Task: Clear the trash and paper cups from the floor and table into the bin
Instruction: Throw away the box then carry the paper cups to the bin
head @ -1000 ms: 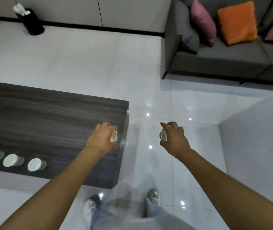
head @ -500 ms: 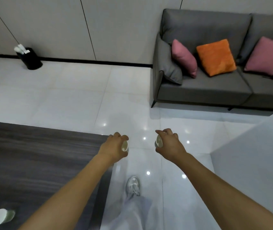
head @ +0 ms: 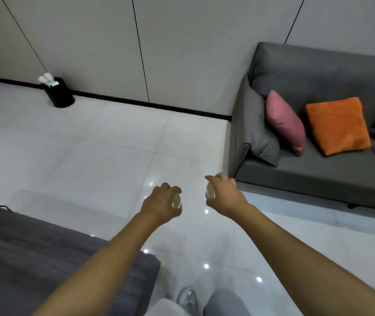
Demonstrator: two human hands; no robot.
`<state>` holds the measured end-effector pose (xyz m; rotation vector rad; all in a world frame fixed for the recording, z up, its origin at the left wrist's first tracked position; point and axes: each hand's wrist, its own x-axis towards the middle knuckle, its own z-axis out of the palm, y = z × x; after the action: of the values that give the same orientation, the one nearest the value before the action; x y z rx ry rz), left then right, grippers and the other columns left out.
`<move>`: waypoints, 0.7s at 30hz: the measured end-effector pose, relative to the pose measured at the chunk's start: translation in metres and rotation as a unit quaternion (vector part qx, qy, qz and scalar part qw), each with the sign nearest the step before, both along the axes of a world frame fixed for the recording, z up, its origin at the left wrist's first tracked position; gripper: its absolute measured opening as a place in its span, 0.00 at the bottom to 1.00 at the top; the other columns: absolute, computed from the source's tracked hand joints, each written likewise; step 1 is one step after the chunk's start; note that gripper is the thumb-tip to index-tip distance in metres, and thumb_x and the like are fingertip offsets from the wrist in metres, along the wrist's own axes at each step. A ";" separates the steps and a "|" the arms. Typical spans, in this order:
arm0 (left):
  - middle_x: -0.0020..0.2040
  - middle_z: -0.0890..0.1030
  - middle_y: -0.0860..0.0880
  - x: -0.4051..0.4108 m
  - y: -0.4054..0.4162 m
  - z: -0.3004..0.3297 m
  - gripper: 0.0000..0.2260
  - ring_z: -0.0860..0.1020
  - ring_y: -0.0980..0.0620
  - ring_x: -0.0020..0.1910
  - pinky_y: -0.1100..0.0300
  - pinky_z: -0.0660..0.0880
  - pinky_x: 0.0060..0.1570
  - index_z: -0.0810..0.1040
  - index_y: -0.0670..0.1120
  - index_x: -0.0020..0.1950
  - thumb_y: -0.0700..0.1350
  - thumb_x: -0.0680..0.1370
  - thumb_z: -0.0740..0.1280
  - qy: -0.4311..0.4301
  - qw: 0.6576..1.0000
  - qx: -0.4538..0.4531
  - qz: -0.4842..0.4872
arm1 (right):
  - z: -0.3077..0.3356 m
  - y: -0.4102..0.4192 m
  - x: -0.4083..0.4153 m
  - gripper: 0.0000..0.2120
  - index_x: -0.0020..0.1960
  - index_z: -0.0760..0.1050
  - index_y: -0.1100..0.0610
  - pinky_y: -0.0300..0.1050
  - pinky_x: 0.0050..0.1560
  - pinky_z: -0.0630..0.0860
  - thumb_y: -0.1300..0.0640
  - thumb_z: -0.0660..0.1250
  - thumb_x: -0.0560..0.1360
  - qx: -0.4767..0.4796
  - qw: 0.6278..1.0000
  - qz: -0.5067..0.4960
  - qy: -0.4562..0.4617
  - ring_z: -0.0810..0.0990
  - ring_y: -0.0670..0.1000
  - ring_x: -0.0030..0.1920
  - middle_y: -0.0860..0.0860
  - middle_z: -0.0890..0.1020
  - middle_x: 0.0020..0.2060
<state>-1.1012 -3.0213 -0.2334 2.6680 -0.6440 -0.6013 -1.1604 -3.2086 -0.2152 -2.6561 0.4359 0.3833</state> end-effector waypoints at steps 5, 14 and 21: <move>0.63 0.70 0.51 0.092 -0.025 -0.003 0.24 0.68 0.49 0.63 0.55 0.72 0.53 0.68 0.55 0.69 0.52 0.74 0.67 0.002 0.999 -0.008 0.045 | -0.008 -0.030 0.109 0.33 0.75 0.58 0.49 0.50 0.56 0.74 0.58 0.66 0.73 0.002 0.999 0.047 0.014 0.63 0.58 0.66 0.52 0.63 0.69; 0.63 0.70 0.51 0.283 -0.068 -0.007 0.24 0.68 0.49 0.62 0.54 0.73 0.53 0.68 0.55 0.68 0.52 0.73 0.68 -0.006 0.986 -0.020 0.163 | -0.010 -0.085 0.351 0.33 0.75 0.58 0.50 0.51 0.56 0.74 0.57 0.66 0.72 -0.006 0.987 0.162 -0.005 0.64 0.59 0.65 0.52 0.63 0.68; 0.64 0.69 0.51 0.396 -0.055 -0.012 0.25 0.68 0.49 0.62 0.54 0.73 0.54 0.67 0.54 0.69 0.52 0.72 0.68 0.016 0.964 -0.029 0.262 | -0.010 -0.065 0.498 0.33 0.75 0.59 0.50 0.49 0.58 0.73 0.57 0.67 0.73 0.018 0.965 0.261 0.006 0.64 0.58 0.65 0.52 0.63 0.68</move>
<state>-0.7051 -3.0763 -0.2454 2.6043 0.0657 -0.4596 -0.6628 -3.2737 -0.2255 -2.7040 -0.2806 0.5530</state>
